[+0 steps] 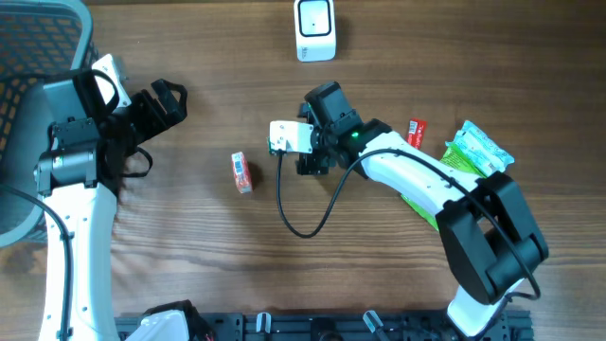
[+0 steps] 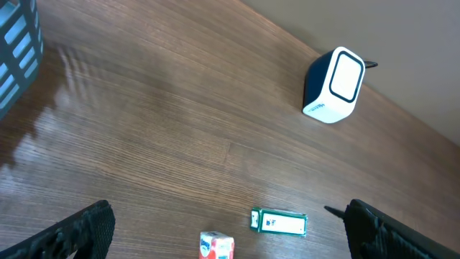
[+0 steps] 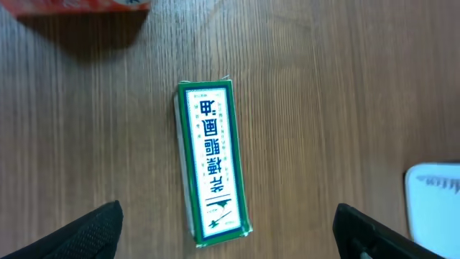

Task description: Scan the item barcode

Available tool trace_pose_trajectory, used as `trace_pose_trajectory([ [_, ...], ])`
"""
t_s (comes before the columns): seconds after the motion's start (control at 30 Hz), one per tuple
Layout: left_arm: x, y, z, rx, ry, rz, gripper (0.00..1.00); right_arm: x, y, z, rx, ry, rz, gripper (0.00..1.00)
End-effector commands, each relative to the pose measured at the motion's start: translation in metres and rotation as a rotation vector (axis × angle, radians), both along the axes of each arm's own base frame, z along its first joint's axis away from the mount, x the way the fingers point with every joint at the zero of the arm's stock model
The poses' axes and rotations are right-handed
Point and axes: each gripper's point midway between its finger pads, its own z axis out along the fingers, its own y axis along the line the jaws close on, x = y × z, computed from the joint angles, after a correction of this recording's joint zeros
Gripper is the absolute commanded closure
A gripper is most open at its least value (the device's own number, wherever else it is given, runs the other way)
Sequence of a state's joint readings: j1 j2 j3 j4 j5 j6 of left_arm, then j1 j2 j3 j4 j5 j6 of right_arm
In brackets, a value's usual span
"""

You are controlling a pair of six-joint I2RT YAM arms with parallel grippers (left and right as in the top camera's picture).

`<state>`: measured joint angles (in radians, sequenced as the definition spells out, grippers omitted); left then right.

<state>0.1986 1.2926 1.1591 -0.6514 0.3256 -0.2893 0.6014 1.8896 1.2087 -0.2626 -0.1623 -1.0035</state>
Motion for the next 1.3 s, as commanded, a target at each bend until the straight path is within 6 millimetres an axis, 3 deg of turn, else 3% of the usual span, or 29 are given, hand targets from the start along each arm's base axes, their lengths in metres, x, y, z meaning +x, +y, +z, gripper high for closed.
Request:
trace_pose_trajectory([
  [0.0,0.003,0.003,0.005,0.019,-0.016,-0.003,0.00,0.009,-0.004,-0.016,-0.015,-0.005,0.035,0.10],
  [0.27,0.003,0.003,0.005,0.019,-0.016,-0.003,0.00,0.009,-0.003,-0.024,0.103,0.094,0.039,0.11],
  [0.57,0.003,0.003,0.005,0.019,-0.016,-0.003,0.00,0.010,-0.002,-0.042,0.105,0.125,0.014,0.14],
  [0.8,0.003,0.003,0.005,0.019,-0.016,-0.003,0.00,-0.004,0.006,-0.063,0.147,0.221,0.039,0.20],
  [0.97,0.003,0.003,0.005,0.019,-0.016,-0.003,0.00,-0.006,0.005,-0.070,0.140,0.242,0.028,0.31],
  [1.27,0.003,0.003,0.005,0.019,-0.016,-0.003,0.00,-0.016,-0.004,-0.076,0.170,0.431,-0.220,0.34],
])
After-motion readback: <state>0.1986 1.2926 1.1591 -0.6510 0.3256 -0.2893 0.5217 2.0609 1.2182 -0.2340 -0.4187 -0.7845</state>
